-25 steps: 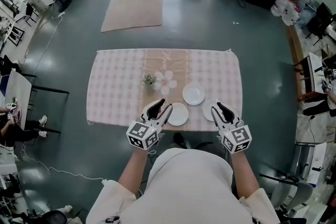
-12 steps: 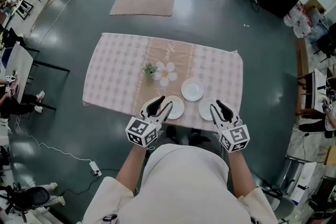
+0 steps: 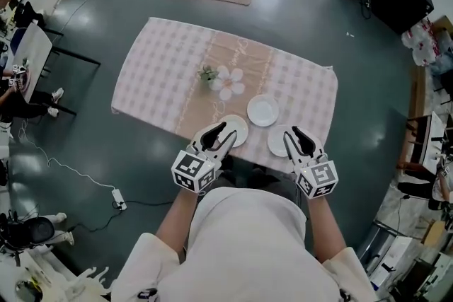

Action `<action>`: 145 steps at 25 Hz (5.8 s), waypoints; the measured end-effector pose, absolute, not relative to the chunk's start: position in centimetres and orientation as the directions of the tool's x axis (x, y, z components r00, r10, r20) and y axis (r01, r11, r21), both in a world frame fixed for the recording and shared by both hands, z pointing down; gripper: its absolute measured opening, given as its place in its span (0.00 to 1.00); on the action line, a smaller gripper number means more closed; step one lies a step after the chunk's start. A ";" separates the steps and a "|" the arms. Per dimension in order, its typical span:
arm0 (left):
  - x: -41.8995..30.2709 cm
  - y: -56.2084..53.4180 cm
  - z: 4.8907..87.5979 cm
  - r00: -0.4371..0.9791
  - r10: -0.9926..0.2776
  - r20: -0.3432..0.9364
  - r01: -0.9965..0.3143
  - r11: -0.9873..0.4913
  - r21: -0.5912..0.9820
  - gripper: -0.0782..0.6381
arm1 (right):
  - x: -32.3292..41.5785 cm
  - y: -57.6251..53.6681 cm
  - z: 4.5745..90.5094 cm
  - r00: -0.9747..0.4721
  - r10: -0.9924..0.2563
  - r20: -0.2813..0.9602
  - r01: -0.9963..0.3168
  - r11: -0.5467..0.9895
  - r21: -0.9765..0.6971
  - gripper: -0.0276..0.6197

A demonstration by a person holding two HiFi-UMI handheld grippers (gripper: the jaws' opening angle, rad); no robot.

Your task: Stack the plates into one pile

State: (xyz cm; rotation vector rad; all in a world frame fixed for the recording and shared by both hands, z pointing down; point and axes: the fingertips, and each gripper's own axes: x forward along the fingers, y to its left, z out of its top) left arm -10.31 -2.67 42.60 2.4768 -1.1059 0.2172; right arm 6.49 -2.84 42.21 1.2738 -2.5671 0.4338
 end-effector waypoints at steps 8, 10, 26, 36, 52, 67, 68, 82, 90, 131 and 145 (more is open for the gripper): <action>-10.9 -3.1 46.4 0.640 -0.674 0.370 -0.768 -0.546 0.335 0.32 | 6.2 -4.2 45.5 -0.616 -0.683 0.392 -0.780 0.598 -0.184 0.24; -11.0 -3.3 47.7 0.633 -0.670 0.389 -0.774 -0.532 0.343 0.32 | 6.2 -4.6 46.5 -0.619 -0.674 0.403 -0.778 0.598 -0.193 0.24; -7.1 -5.9 57.8 0.655 -0.562 0.505 -0.755 -0.512 0.409 0.33 | 7.1 -7.2 56.4 -0.621 -0.579 0.528 -0.770 0.578 -0.270 0.24; -5.2 -8.8 65.1 0.645 -0.476 0.598 -0.761 -0.476 0.441 0.34 | 7.5 -9.5 63.5 -0.616 -0.492 0.616 -0.760 0.578 -0.297 0.24; -3.9 -12.6 76.5 0.585 -0.294 0.756 -0.795 -0.391 0.463 0.34 | 7.6 -13.1 73.3 -0.583 -0.382 0.717 -0.775 0.524 -0.352 0.24; -3.4 -13.3 81.3 0.523 -0.157 0.838 -0.827 -0.331 0.454 0.33 | 9.6 -14.0 80.0 -0.512 -0.263 0.818 -0.831 0.392 -0.395 0.24; -3.3 -13.2 81.5 0.521 -0.146 0.841 -0.827 -0.331 0.455 0.33 | 9.5 -13.9 80.2 -0.510 -0.249 0.823 -0.831 0.389 -0.397 0.24; -3.2 -14.0 81.0 0.458 -0.119 0.881 -0.866 -0.282 0.412 0.26 | 9.3 -14.7 79.8 -0.492 -0.248 0.835 -0.860 0.287 -0.421 0.21; -3.1 -14.2 79.3 0.465 -0.150 0.872 -0.869 -0.266 0.418 0.26 | 9.4 -14.9 78.4 -0.510 -0.273 0.816 -0.853 0.283 -0.438 0.21; 6.7 -5.9 77.5 0.526 -0.019 0.850 -0.770 -0.435 0.467 0.26 | 18.9 -4.5 76.7 -0.429 -0.309 0.849 -0.903 0.144 -0.404 0.21; 7.7 -3.4 79.3 0.538 -0.003 0.843 -0.764 -0.426 0.485 0.24 | 20.0 -0.9 78.9 -0.443 -0.224 0.868 -0.895 0.162 -0.415 0.21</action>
